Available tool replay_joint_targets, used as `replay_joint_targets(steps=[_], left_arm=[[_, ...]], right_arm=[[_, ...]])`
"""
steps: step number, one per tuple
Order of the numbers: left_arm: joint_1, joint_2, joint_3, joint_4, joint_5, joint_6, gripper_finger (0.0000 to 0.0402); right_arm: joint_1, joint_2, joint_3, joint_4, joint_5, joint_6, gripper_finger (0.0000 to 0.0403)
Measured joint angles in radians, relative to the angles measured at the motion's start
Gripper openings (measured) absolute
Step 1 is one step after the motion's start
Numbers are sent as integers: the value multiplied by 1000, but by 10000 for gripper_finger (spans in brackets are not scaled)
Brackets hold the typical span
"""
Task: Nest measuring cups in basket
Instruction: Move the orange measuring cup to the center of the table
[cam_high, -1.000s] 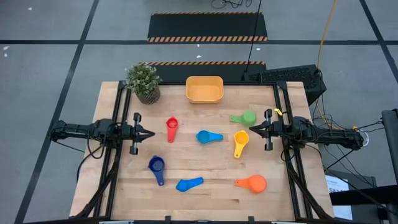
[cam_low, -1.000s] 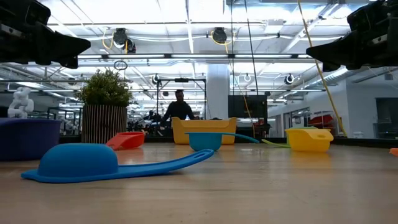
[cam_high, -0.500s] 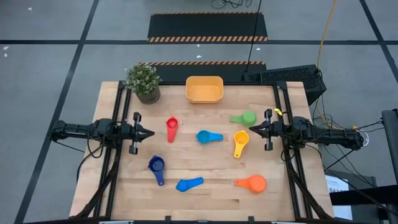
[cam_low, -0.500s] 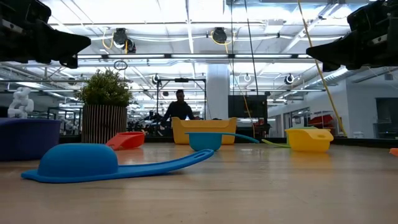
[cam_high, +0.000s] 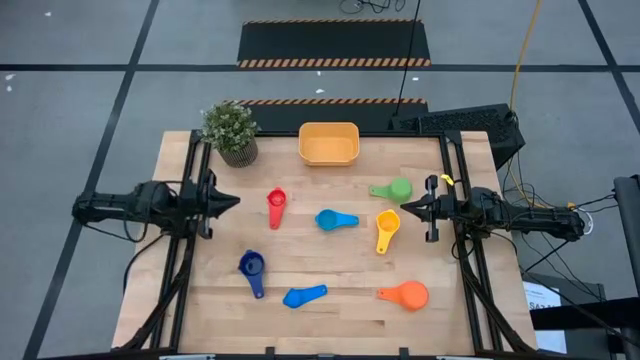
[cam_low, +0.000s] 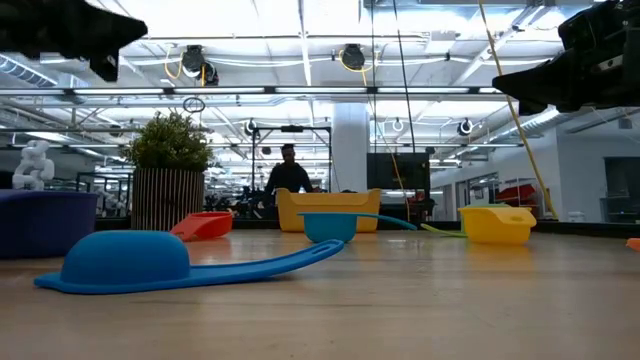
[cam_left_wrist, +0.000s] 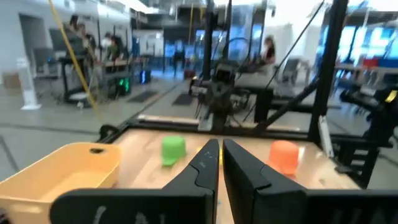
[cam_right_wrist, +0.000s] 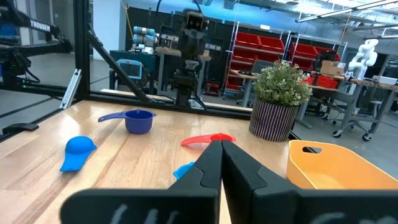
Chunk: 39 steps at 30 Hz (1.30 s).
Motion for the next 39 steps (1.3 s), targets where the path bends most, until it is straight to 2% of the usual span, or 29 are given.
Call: replay_joint_targets(steps=[11, 24, 30, 39], left_arm=[[0, 366, 455, -198, -74, 46, 26], [0, 819, 895, -232, -78, 51, 26], [0, 1008, 1016, -239, -78, 66, 26], [-11, 1205, 1078, -232, -60, 12, 26]], right_arm=[[0, 0, 0, 0, 0, 0, 0], [0, 0, 0, 0, 0, 0, 0], [0, 0, 0, 0, 0, 0, 0], [0, 0, 0, 0, 0, 0, 0]])
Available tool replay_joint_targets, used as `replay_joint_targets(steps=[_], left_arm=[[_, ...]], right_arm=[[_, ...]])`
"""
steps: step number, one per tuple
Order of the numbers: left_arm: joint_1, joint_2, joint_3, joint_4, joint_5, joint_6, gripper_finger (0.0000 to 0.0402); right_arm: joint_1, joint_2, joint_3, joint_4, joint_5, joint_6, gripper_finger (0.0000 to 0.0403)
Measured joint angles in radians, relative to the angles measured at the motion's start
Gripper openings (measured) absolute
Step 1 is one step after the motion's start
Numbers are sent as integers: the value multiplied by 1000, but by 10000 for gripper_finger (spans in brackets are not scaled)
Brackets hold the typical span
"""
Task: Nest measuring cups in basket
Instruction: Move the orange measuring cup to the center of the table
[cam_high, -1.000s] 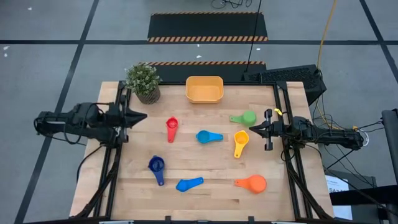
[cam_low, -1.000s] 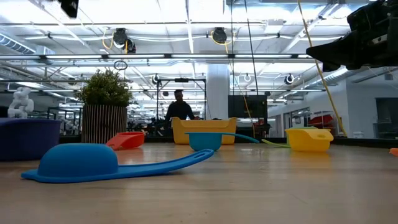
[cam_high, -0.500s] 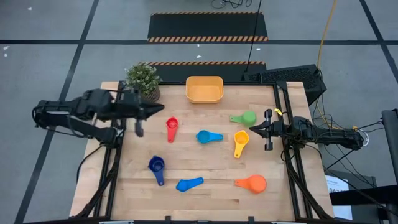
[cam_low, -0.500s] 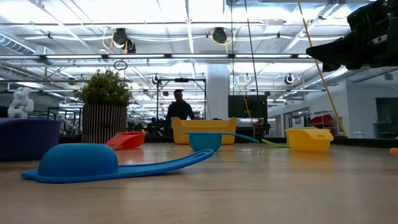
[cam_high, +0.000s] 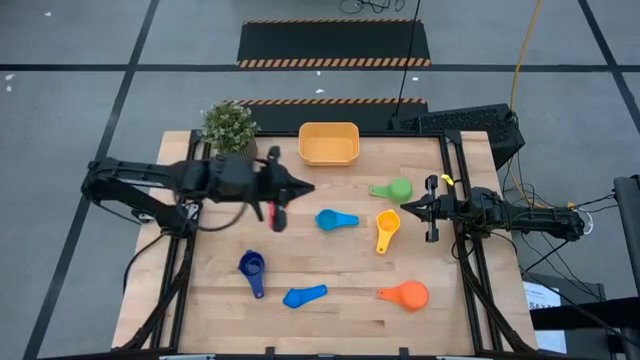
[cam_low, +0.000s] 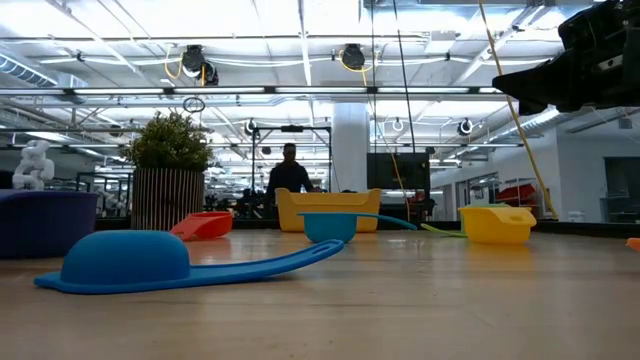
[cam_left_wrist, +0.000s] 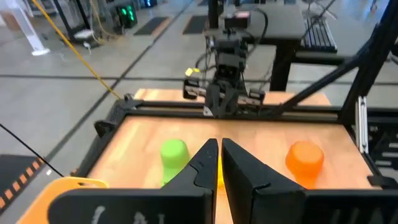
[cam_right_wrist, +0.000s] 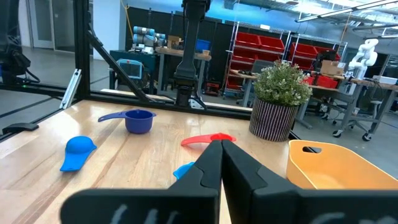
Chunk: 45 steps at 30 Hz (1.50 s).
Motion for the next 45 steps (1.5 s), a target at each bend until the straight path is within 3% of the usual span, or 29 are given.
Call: replay_joint_targets(steps=[4, 8, 18, 22, 26, 31, 37, 42, 45], left_arm=[[-2, 31, 3, 4, 4, -9, 26], [9, 43, 3, 4, 4, -71, 26], [41, 43, 3, -61, 2, -154, 26], [41, 43, 3, -69, 3, -153, 26], [41, 43, 3, -72, 3, -152, 26], [41, 43, 3, -72, 27, -146, 26], [35, 43, 3, -75, 108, -131, 26], [21, 43, 3, -80, 127, -111, 26], [-1, 43, 3, -84, 126, -71, 26]], right_arm=[[0, 0, 0, 10, 0, 17, 0], [0, 0, 0, 62, 1, 266, 0], [0, 0, 0, 275, 4, 627, 0], [0, 2, 4, 356, 81, 703, 0], [4, 20, 55, 299, 125, 730, 0], [6, 126, 239, 199, 163, 722, 0], [6, 359, 529, 45, 162, 705, 0], [5, 545, 793, -263, 152, 765, 0], [5, 651, 955, -454, 95, 794, 0]])
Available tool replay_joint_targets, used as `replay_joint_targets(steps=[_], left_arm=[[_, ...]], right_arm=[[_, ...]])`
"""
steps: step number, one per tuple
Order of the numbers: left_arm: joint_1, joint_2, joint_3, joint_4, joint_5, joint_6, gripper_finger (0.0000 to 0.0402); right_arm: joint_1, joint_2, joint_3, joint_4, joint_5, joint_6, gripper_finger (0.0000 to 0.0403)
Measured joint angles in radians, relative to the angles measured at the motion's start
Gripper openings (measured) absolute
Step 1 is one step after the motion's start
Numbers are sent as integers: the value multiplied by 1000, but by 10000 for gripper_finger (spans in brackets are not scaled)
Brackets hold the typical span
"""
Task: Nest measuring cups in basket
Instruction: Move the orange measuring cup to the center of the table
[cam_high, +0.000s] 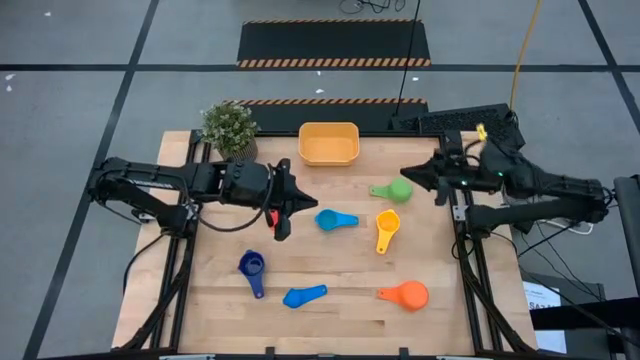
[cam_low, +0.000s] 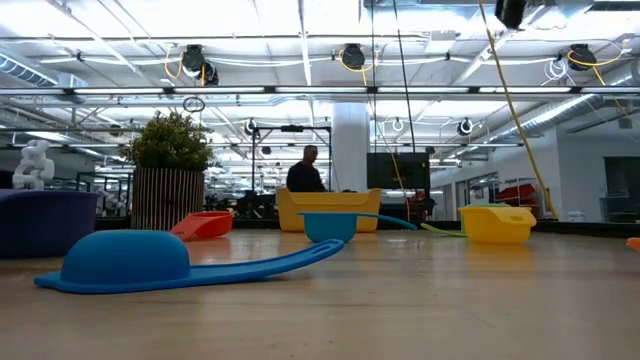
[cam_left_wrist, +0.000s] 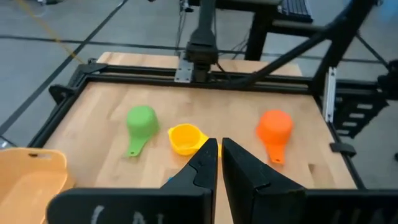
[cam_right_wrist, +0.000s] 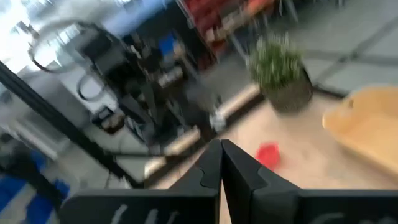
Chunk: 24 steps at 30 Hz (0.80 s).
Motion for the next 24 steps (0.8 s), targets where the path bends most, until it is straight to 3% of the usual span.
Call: replay_joint_targets(steps=[8, 13, 24], left_arm=[[-61, 90, 11, 8, 0, -20, 26], [-120, 230, 125, -6, 0, -61, 26], [-191, 615, 532, -105, -51, -61, 26]], right_arm=[[1, 180, 317, -456, -180, 12, 0], [32, 196, 338, -602, -309, 111, 0], [246, 178, 338, -794, -303, 193, 0]])
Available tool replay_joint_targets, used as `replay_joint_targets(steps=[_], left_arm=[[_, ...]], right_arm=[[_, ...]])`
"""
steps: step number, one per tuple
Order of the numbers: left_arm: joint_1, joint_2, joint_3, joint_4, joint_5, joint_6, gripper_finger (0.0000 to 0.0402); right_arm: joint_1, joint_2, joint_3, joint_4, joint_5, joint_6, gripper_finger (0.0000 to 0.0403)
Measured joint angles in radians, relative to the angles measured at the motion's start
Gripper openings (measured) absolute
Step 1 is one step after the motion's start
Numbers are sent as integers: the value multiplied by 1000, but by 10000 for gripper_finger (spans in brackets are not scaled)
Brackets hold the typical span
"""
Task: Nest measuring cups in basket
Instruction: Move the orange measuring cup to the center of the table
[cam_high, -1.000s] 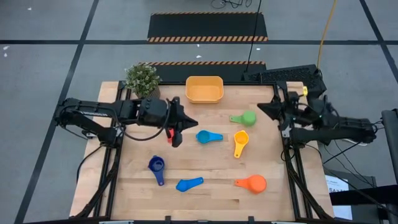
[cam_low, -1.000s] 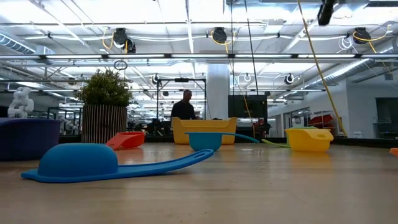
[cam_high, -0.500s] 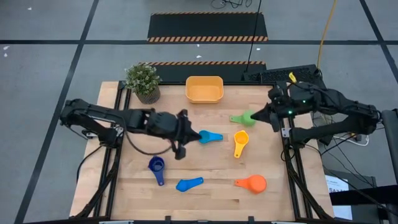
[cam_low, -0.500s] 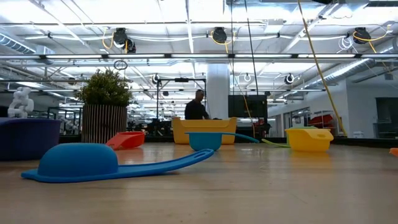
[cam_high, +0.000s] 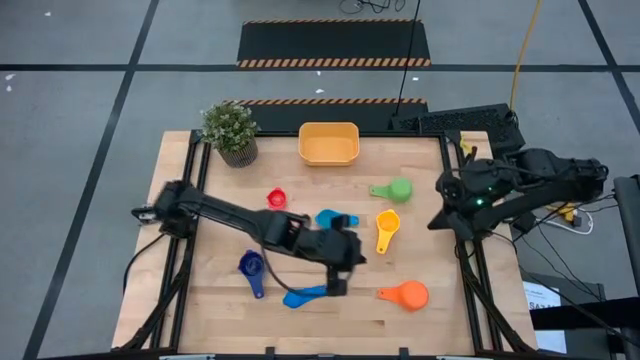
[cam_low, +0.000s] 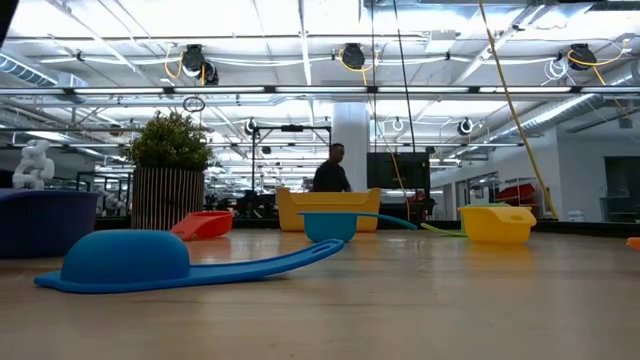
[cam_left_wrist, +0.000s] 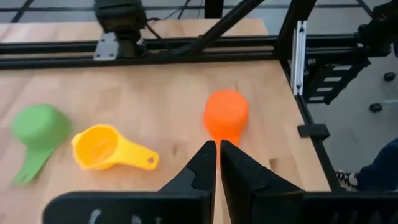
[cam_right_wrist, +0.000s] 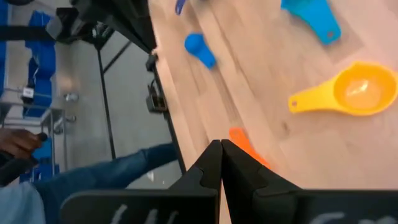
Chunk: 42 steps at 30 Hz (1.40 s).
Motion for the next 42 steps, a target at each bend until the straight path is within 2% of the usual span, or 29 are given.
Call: replay_joint_targets(steps=[7, 11, 18, 25, 27, 30, 36, 39, 42], left_arm=[[-20, 159, 189, -77, 62, 17, 27], [-27, 210, 255, -107, 105, 68, 27], [-21, 220, 276, -163, 132, 183, 27], [-2, 220, 275, -179, 211, 368, 32], [6, 220, 268, -169, 246, 399, 50], [12, 220, 268, -136, 260, 431, 101], [8, 257, 267, -114, 175, 610, 213], [4, 289, 267, -109, 127, 686, 240], [0, 311, 267, -95, 115, 745, 247]], right_arm=[[132, -5, 0, -6, 78, 61, 0], [201, -2, -5, 24, 84, 119, 0], [326, 2, -89, 129, 187, 273, 0], [405, 3, -265, 253, 203, 455, 0], [419, 4, -311, 273, 231, 491, 0], [428, 2, -374, 324, 270, 540, 0], [431, 4, -447, 389, 230, 643, 0], [444, 3, -464, 386, 235, 704, 0], [467, 4, -495, 359, 235, 796, 0]])
